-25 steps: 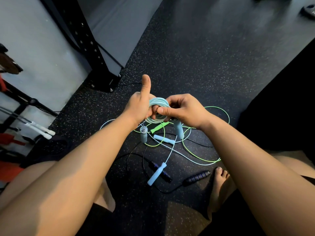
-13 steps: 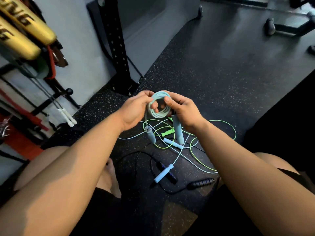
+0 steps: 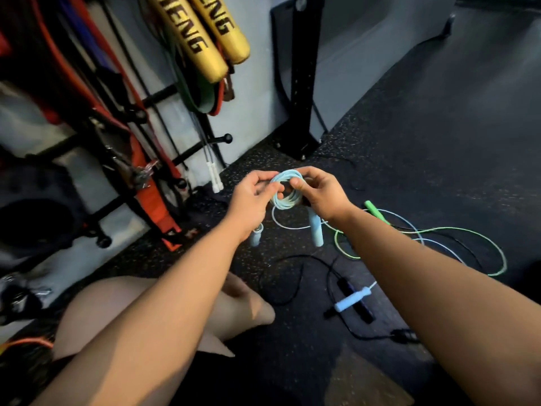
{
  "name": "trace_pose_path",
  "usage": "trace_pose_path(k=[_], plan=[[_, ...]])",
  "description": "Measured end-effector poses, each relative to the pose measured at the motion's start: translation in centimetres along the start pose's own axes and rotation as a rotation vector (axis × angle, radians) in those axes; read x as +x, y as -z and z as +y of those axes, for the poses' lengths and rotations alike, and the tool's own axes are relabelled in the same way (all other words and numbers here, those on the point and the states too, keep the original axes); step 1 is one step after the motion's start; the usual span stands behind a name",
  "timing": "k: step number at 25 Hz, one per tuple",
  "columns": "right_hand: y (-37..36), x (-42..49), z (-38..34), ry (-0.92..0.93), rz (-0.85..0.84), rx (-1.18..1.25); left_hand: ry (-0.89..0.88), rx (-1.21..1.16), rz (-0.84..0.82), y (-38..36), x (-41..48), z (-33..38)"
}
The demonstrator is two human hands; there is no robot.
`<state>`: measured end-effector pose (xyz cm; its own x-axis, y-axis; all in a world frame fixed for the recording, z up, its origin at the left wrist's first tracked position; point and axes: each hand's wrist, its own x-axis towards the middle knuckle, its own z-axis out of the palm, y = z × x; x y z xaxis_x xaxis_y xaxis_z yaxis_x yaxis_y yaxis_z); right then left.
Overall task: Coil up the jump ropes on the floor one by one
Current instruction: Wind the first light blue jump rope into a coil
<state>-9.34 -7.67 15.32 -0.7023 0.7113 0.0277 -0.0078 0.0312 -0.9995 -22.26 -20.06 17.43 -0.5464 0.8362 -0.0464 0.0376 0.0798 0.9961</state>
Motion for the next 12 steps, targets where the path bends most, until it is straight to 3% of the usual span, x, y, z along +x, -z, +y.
trace_pose_path(k=[7, 12], plan=[[-9.6, 6.2, 3.1, -0.144, -0.16, 0.215, 0.105, -0.068, 0.248, 8.7, 3.1, -3.0], [-13.4, 10.9, 5.9, -0.259, -0.313, 0.246, 0.123, 0.083, 0.337, 13.6, 6.7, -5.9]])
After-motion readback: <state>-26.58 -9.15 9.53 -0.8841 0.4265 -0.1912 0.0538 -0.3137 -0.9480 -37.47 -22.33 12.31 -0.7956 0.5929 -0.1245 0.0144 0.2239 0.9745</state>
